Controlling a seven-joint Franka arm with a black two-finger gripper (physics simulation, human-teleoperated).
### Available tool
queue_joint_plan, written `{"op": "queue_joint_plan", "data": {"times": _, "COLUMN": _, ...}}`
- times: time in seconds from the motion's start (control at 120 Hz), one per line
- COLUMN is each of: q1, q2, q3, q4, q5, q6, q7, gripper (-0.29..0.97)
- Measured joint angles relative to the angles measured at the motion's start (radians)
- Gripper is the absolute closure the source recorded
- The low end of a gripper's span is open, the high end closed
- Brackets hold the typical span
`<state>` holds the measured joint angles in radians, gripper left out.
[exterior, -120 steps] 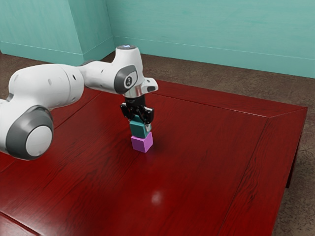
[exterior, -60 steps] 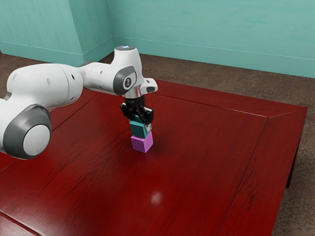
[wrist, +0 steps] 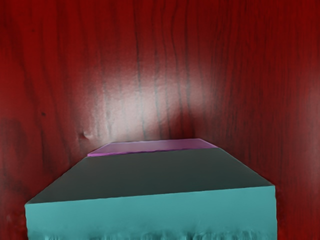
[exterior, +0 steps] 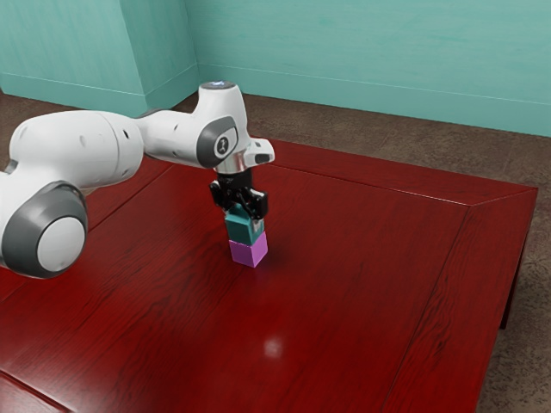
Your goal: Pick up the blue block with one arm, and put the blue block on the pink block with one arm
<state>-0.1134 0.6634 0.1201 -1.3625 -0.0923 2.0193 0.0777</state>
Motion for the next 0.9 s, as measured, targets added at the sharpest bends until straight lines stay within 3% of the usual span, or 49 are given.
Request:
{"op": "queue_joint_plan", "data": {"times": 0.225, "q1": 0.0, "q2": 0.0, "q3": -0.001, "q4": 0.001, "q5": -0.006, "q6": -0.001, "q7": 0.015, "gripper": 0.08}}
{"op": "queue_joint_plan", "data": {"times": 0.567, "q1": 0.005, "q2": -0.01, "q3": 0.001, "q4": 0.024, "q5": -0.004, "q6": -0.014, "q7": 0.028, "gripper": 0.02}}
{"op": "queue_joint_plan", "data": {"times": 0.9, "q1": 0.009, "q2": -0.224, "q3": -0.024, "q4": 0.039, "q5": 0.021, "q6": -0.132, "q7": 0.035, "gripper": 0.0}}
